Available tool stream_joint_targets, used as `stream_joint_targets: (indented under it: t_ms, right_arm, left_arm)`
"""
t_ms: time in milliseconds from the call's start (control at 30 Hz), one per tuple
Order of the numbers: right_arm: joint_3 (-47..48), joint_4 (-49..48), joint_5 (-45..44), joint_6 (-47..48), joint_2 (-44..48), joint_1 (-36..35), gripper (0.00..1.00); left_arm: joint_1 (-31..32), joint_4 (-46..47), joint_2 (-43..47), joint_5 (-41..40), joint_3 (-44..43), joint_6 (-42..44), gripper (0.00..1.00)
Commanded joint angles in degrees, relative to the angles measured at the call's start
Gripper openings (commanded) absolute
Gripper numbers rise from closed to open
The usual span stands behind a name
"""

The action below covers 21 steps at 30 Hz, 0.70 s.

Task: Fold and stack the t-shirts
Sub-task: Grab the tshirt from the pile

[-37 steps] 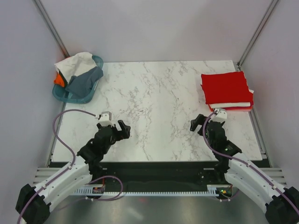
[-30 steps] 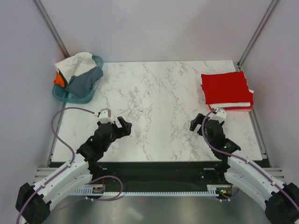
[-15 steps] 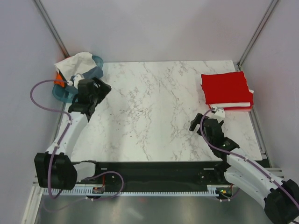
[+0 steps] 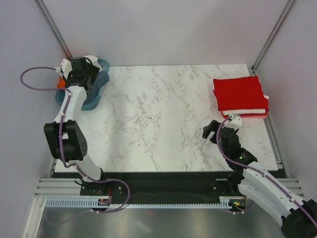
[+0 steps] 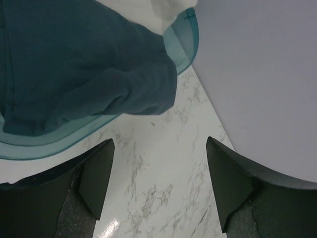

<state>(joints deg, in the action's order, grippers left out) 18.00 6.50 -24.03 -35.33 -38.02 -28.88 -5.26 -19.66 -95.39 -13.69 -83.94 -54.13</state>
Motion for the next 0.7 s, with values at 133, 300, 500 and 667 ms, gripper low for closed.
stream_joint_targets:
  t_ms: [133, 300, 500, 667]
  right_arm:
    - [-0.5, -1.1, 0.3, 0.3, 0.5, 0.0, 0.94]
    - [-0.4, -1.1, 0.3, 0.4, 0.2, -0.1, 0.95]
    - [-0.5, -1.1, -0.1, 0.4, 0.5, -0.1, 0.95]
    - [-0.4, -1.1, -0.1, 0.5, 0.4, 0.0, 0.95]
  left_arm:
    - [-1.9, -2.7, -10.9, -5.6, -8.6, -4.1, 0.82]
    - [-2.0, -2.7, -19.5, -5.8, -12.4, -3.4, 0.82]
    - [-3.0, -2.6, -25.5, 0.8, -17.3, -1.2, 0.67]
    - [-3.5, -2.5, -23.8, 2.3, -19.8, -0.2, 0.02]
